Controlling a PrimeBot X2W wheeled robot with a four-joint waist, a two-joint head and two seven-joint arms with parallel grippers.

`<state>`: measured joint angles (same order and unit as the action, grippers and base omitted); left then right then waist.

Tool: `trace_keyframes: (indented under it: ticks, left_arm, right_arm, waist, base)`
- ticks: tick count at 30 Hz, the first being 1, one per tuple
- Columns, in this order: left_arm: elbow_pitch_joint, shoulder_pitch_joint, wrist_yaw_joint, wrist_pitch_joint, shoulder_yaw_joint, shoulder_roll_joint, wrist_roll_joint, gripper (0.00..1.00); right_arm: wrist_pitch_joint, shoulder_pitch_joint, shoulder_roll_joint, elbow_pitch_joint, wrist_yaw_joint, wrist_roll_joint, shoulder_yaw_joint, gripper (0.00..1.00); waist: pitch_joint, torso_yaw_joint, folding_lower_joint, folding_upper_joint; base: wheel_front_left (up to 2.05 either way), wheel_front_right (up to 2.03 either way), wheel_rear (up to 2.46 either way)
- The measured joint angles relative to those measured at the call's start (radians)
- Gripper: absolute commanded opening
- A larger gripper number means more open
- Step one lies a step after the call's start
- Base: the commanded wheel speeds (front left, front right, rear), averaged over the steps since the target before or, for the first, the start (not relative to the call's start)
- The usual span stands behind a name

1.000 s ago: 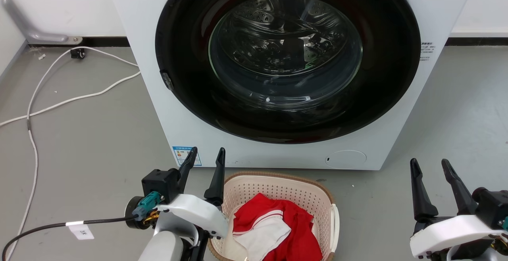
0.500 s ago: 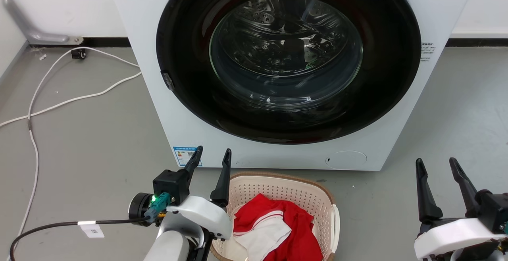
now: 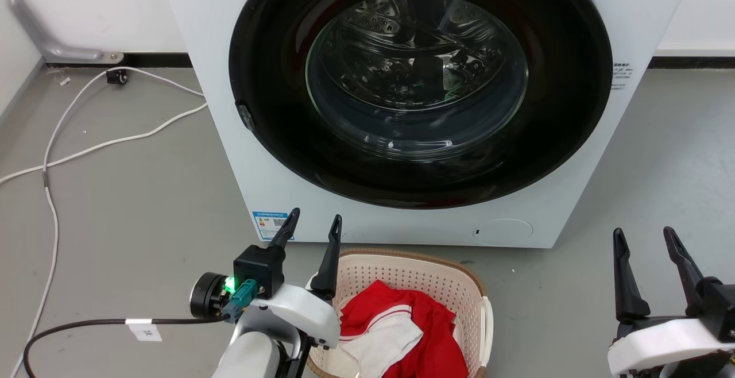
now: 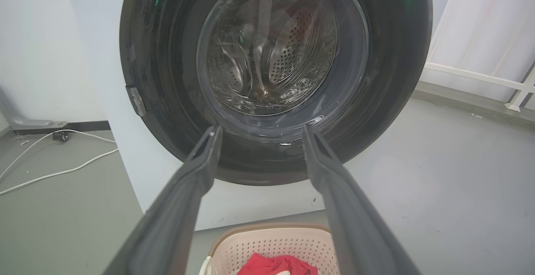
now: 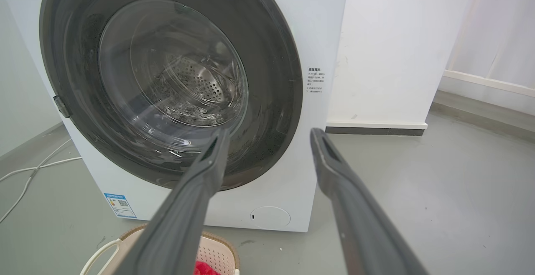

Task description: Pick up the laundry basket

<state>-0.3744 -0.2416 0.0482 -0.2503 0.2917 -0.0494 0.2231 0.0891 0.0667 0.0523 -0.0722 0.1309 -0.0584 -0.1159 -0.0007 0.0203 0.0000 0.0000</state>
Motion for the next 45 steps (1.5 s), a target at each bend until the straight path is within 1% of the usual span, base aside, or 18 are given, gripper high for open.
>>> trace_keyframes:
  ticks: [7,22,26,30,35,40,45]
  left_arm:
    - [-0.012,-0.006,-0.005,-0.01,0.006,0.0,-0.018,1.0]
    - [-0.026,-0.011,-0.012,-0.013,-0.016,0.0,0.0,1.0]
    - [-0.048,-0.034,-0.004,-0.013,-0.019,0.0,-0.009,1.0]
    - [-0.103,-0.076,0.005,-0.013,-0.021,0.0,-0.017,1.0]
    - [-0.209,-0.174,0.017,-0.013,-0.025,-0.005,-0.024,1.0]
    - [-0.337,-0.291,0.031,0.003,-0.033,-0.022,-0.014,1.0]
    - [-0.46,-0.374,0.049,0.03,-0.037,-0.044,0.004,1.0]
  right_arm:
    - [0.015,0.001,0.0,-0.001,0.0,0.028,-0.002,1.0]
    - [0.02,-0.002,0.0,0.027,0.0,-0.002,-0.002,1.0]
    - [0.011,-0.009,0.0,0.048,0.0,-0.003,-0.002,1.0]
    - [-0.001,-0.034,0.0,0.078,0.0,-0.002,0.0,1.0]
    - [-0.02,-0.095,-0.001,0.137,0.0,-0.004,0.011,1.0]
    - [-0.025,-0.176,-0.001,0.24,0.0,-0.016,0.032,1.0]
    - [-0.011,-0.264,-0.001,0.362,0.0,-0.038,0.067,1.0]
  waist:
    - [-0.001,0.002,0.0,0.0]
    - [0.005,-0.004,0.0,0.0]
    - [0.023,-0.009,0.0,0.0]
    - [0.054,-0.014,0.0,0.0]
    - [0.113,-0.022,0.0,0.0]
    - [0.189,-0.034,0.0001,0.0]
    - [0.271,-0.052,0.0001,0.0]
  base:
    - [0.0,0.0,0.0]
    - [0.0,0.0,0.0]
    - [0.0,0.0,0.0]
    - [0.0,0.0,0.0]
    - [0.0,0.0,0.0]
    - [0.0,0.0,0.0]
    - [0.0,0.0,0.0]
